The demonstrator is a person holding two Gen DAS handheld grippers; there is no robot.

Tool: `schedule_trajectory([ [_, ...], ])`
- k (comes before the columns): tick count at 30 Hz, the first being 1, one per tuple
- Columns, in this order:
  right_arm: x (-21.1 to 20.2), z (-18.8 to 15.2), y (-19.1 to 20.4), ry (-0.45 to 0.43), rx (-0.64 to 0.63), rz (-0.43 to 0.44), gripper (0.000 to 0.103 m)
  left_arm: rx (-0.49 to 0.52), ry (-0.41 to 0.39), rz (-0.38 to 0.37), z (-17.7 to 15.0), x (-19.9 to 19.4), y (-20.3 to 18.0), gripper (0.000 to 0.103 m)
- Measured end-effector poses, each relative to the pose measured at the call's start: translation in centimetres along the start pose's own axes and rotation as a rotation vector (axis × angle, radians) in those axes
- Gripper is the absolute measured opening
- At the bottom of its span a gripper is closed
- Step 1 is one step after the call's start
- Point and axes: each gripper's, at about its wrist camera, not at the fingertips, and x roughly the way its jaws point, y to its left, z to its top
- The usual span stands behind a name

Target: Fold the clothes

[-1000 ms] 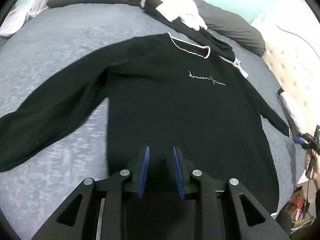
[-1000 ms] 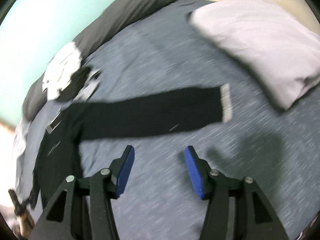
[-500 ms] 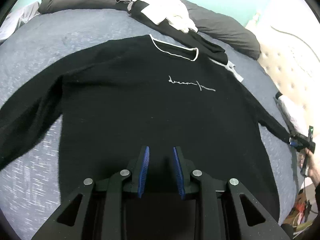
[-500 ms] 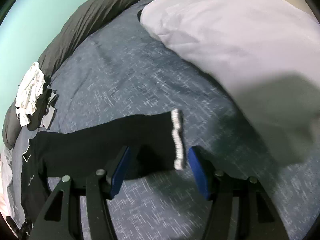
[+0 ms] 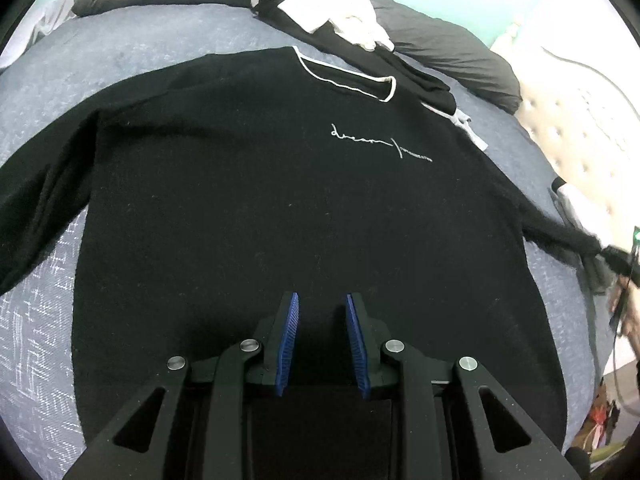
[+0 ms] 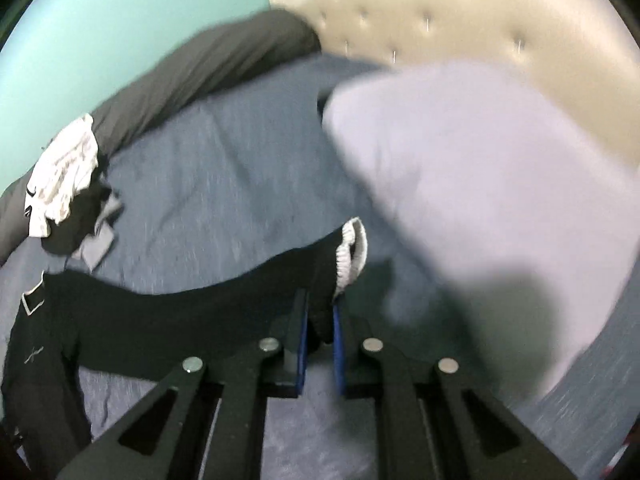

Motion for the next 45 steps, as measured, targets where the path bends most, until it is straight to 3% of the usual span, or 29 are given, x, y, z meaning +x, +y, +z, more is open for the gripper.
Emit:
schedule_trajectory([
  [6,1.1,3.0,0.3,-0.003,-0.05,-0.034,0.01,0.02,-0.004,0.005,-0.1,-0.2,-0.2,0.027],
  [11,4.3,0.9,0.8,0.085,-0.053,-0.075,0.01,0.024,0.002,0.002,-0.1,-0.2,-0.1,0.027],
  [15,5.0,-1.6,1.1,0.123,-0.128,-0.177,0.017,0.019,-0.001,0.006,-0.1,-0.6,0.4,0.027],
  [17,4.7,-2.6,1.5,0.124,-0.201,-0.26,0.026,0.014,-0.005,0.009,-0.1,-0.8,0.7,0.027],
  [20,3.4,-3.2,1.5,0.098,-0.234,-0.361,0.028,-0.001,-0.012,0.004,-0.1,-1.5,1.3,0.027],
  [22,1.9,-3.2,1.4,0.072,-0.235,-0.408,0.029,-0.01,-0.016,0.002,-0.1,-1.9,1.6,0.027],
  [25,-0.9,-3.4,2.6,0.023,-0.265,-0.411,0.032,-0.024,-0.024,0.001,0.2,-2.9,2.0,0.027],
  [29,-4.6,-4.2,5.8,-0.013,-0.258,-0.272,0.037,-0.047,-0.037,0.009,0.8,-4.8,3.1,0.027],
  [33,-6.1,-6.8,10.4,-0.007,-0.234,-0.11,0.044,-0.071,-0.03,0.064,1.5,-6.9,5.7,0.043],
  [39,-7.9,-11.1,17.7,0.012,-0.205,0.126,0.044,-0.119,-0.027,0.189,2.4,-11.6,12.7,0.043],
  [43,-8.0,-13.4,22.3,0.032,-0.225,0.221,0.044,-0.161,-0.029,0.275,2.3,-14.9,17.9,0.046],
  [45,-7.9,-14.0,23.7,0.038,-0.214,0.257,0.044,-0.191,-0.034,0.308,2.2,-16.6,20.4,0.053],
])
